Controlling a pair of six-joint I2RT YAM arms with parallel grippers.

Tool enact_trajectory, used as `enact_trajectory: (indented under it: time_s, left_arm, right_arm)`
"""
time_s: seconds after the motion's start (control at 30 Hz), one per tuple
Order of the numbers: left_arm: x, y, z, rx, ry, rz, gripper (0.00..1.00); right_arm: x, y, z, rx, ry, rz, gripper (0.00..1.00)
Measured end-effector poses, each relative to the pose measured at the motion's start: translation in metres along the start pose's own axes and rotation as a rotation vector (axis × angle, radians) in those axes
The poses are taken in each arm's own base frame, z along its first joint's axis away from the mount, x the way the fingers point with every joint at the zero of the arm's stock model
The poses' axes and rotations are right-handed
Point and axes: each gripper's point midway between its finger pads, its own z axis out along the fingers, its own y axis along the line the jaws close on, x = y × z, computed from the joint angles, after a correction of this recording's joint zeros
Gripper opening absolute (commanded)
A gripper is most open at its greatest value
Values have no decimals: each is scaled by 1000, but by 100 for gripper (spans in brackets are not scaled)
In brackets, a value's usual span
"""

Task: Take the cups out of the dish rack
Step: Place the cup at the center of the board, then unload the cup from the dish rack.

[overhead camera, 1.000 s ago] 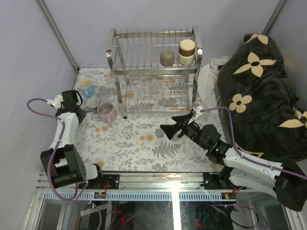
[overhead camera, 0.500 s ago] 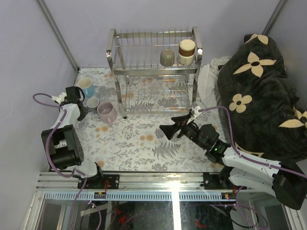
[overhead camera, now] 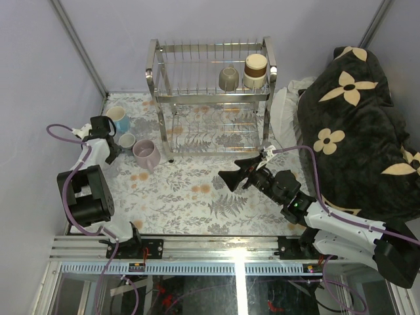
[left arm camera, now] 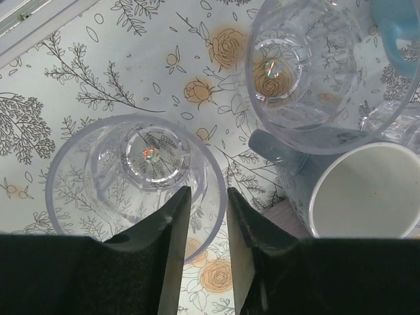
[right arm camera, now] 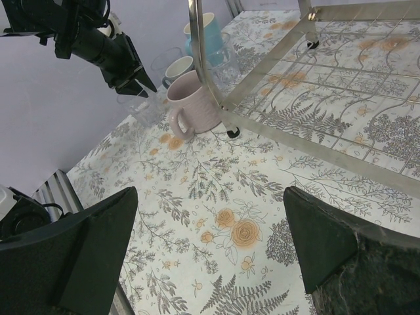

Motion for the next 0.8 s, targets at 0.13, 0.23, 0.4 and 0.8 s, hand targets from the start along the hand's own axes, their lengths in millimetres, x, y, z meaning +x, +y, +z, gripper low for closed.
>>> enact_trajectory:
  time_s: [0.13, 0.23, 0.4, 0.8]
  left_arm:
    - [0, 0, 0, 1, 1, 0, 34]
    - [0, 0, 0, 1, 2, -1, 45]
    - [-2, -2, -6, 14, -6, -15, 56]
    - [-34, -22, -85, 234, -133, -106, 67]
  right_arm:
    - [0, 0, 0, 0, 0, 3, 100]
    - [0, 0, 0, 1, 0, 3, 100]
    - [1, -1, 0, 3, 1, 3, 100]
    - [2, -2, -1, 5, 1, 4, 100]
